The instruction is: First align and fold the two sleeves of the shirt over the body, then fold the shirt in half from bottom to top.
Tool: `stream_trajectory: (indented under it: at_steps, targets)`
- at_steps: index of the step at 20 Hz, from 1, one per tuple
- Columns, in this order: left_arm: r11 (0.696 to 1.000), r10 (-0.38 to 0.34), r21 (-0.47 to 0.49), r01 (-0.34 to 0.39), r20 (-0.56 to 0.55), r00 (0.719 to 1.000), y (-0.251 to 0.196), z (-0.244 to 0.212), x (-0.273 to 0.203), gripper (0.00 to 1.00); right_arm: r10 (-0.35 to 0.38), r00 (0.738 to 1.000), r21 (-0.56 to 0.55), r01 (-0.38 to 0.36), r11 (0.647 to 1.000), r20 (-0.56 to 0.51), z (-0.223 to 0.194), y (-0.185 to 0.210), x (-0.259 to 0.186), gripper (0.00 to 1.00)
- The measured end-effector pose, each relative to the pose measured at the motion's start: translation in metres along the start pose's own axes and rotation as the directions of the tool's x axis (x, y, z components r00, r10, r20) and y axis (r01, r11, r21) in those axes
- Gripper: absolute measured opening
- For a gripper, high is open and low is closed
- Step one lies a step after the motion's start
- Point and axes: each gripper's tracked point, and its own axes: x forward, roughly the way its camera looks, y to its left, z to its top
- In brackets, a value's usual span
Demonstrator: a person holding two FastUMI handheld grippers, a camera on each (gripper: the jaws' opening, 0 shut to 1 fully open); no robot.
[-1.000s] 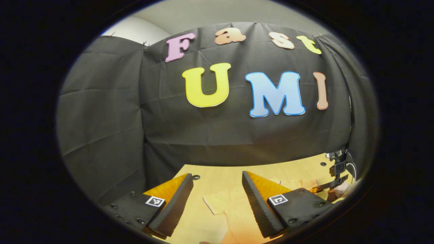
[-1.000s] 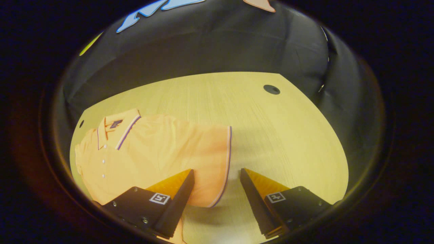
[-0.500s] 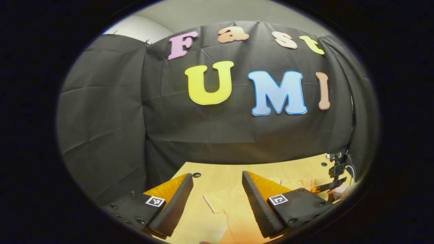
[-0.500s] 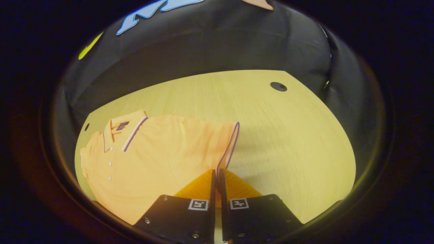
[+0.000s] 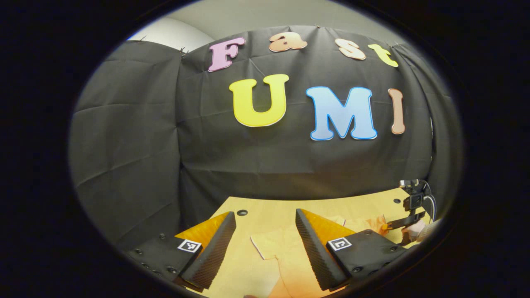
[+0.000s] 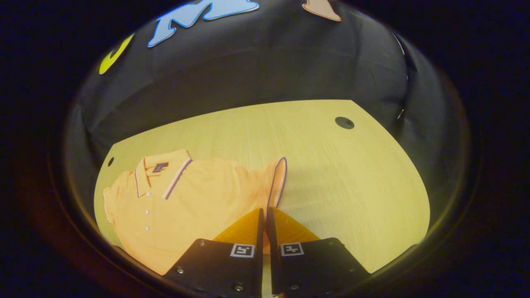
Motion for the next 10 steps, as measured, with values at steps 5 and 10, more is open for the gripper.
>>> stream_trajectory:
  at_steps: [5, 10]
  targets:
    - [1.0, 0.022, -0.008, -0.022, -0.003, 1.0, 0.011, -0.003, -0.003, 0.94, 0.122, 0.99, -0.109, -0.114, 0.987, 0.067, 0.028, 0.076, -0.011, 0.09]
    - [0.998, 0.065, -0.019, -0.065, -0.011, 0.998, 0.029, -0.008, -0.007, 0.94, 0.218, 0.975, -0.232, -0.205, 0.951, 0.031, 0.014, 0.139, -0.014, 0.08]
